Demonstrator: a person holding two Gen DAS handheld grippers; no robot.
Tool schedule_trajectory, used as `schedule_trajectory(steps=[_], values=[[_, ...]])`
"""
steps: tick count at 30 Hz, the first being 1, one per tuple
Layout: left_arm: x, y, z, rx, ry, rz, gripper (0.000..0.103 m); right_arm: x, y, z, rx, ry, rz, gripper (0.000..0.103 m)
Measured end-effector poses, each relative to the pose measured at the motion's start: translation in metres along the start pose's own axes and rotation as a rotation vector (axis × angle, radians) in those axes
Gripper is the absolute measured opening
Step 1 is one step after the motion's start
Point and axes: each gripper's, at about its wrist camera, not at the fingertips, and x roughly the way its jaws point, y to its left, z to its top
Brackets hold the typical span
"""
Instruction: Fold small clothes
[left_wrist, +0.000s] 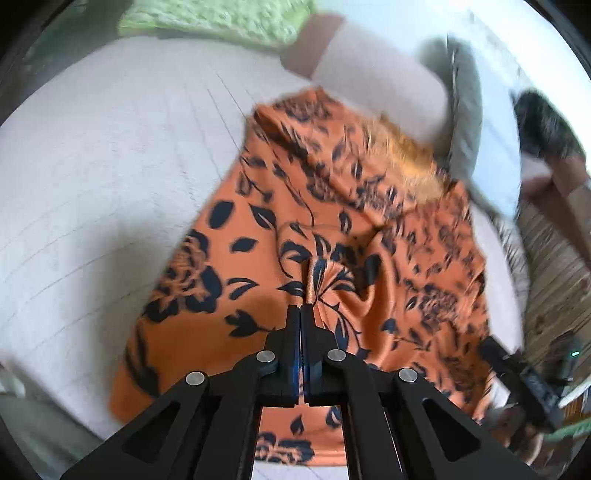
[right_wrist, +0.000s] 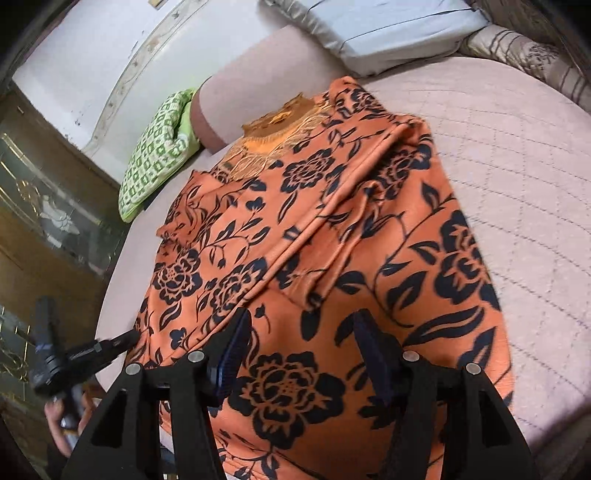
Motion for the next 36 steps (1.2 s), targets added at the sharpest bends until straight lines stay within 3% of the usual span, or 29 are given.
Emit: schedule_trajectory(steps=[3,5,7,9,14,18,23,27,29,32,36], values=[[-0.008,0.005,-0.012,-0.011,-0.013,0.023,0.0,0.002,-0.006,0.002,0.027,0.006,0.005,0.06],[-0.002,0.004,-0.013,-0.02,0.02,-0.032,0.0,0.005,-0.009,0.002,0.035,0.01,-0.001,0.06],[0.001,0.001,-0.008,-0.03,0.033,-0.077,0.009,0.006,-0.009,0.002,0.033,0.013,-0.01,0.06],[0.013,-0.007,-0.002,0.003,0.057,-0.051,0.015,0.006,-0.008,0.002,0.021,0.012,-0.015,0.06],[0.045,-0.013,-0.002,0.077,0.115,0.028,0.014,0.005,-0.01,0.001,0.033,0.009,-0.011,0.061],[0.028,-0.015,-0.007,0.074,0.053,-0.012,0.006,0.007,-0.01,0.002,0.033,0.013,-0.01,0.061],[-0.026,-0.01,-0.028,0.037,-0.076,-0.022,0.005,0.007,-0.012,0.003,0.05,0.013,0.001,0.061],[0.006,0.0,-0.039,0.021,0.032,0.089,0.008,0.009,-0.016,0.004,0.076,0.019,0.012,0.061],[0.007,0.001,-0.041,0.01,0.043,0.088,0.01,0.014,-0.014,0.005,0.072,0.028,0.003,0.061],[-0.004,0.005,-0.039,-0.016,0.038,0.062,0.016,0.012,-0.008,0.003,0.025,0.025,-0.033,0.061],[-0.023,0.025,-0.033,-0.095,-0.036,0.082,0.046,0.002,-0.007,0.004,0.02,0.007,-0.04,0.061]])
